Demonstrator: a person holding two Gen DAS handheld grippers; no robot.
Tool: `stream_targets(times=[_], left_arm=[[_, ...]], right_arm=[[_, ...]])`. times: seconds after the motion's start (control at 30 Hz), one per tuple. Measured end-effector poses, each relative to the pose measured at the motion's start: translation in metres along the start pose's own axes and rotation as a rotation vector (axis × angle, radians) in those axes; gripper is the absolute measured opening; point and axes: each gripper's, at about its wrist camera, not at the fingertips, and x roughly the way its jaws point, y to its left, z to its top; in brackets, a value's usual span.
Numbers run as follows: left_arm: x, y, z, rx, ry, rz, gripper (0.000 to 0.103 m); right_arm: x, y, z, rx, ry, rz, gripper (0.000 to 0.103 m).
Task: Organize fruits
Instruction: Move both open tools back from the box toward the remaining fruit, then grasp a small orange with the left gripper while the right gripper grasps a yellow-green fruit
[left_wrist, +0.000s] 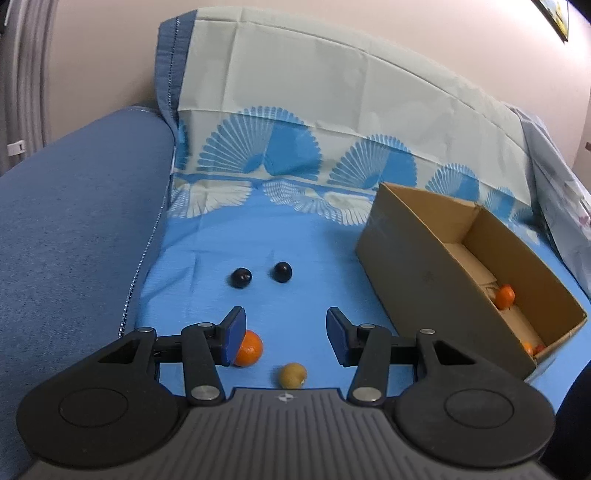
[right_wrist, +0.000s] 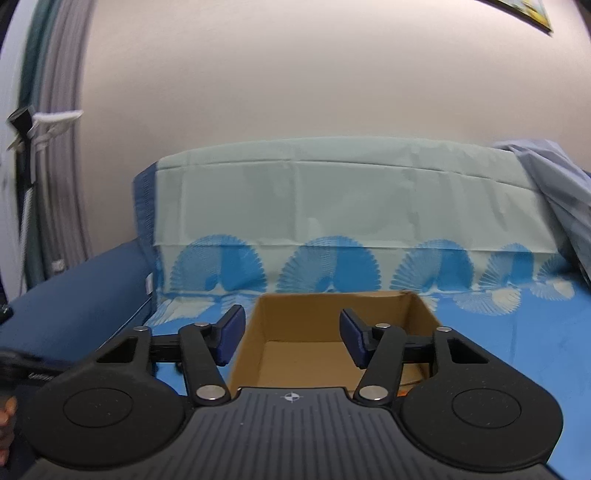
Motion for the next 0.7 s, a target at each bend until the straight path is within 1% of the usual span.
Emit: stream_targets(times=[0.1, 0.13, 0.23, 0.33, 0.43, 0.5, 0.6, 0.7], left_arm=[[0.003, 0.001, -0.001, -0.010, 0.016, 0.004, 0.053], [0.004, 0.002, 0.000, -0.016, 0.021, 0.004, 0.053], [0.009, 0.007, 0.001, -0.041, 0.035, 0.001, 0.053], [0.013, 0.013, 0.003, -0.077, 0.055, -0.001, 0.053], [0.018, 0.020, 0.004, -0.114, 0.084, 0.008, 0.053], [0.024, 0.025, 0.006, -0.142, 0.107, 0.017, 0.053], [0.033, 0.032, 0.008, -0.182, 0.147, 0.028, 0.053], [0.038, 0.037, 0.008, -0.205, 0.171, 0.037, 0.053]], right_arm=[[0.010, 0.019, -0.012, -0.033, 0.043, 0.031, 0.047], [0.015, 0.026, -0.016, -0.051, 0.059, 0.039, 0.042], [0.026, 0.047, -0.023, -0.098, 0.081, 0.086, 0.037], [0.033, 0.065, -0.027, -0.114, 0.082, 0.152, 0.037], [0.044, 0.082, -0.035, -0.118, 0.112, 0.219, 0.037], [0.055, 0.092, -0.043, -0.114, 0.147, 0.267, 0.037], [0.077, 0.109, -0.055, -0.147, 0.224, 0.314, 0.037], [0.097, 0.124, -0.062, -0.164, 0.267, 0.349, 0.039]])
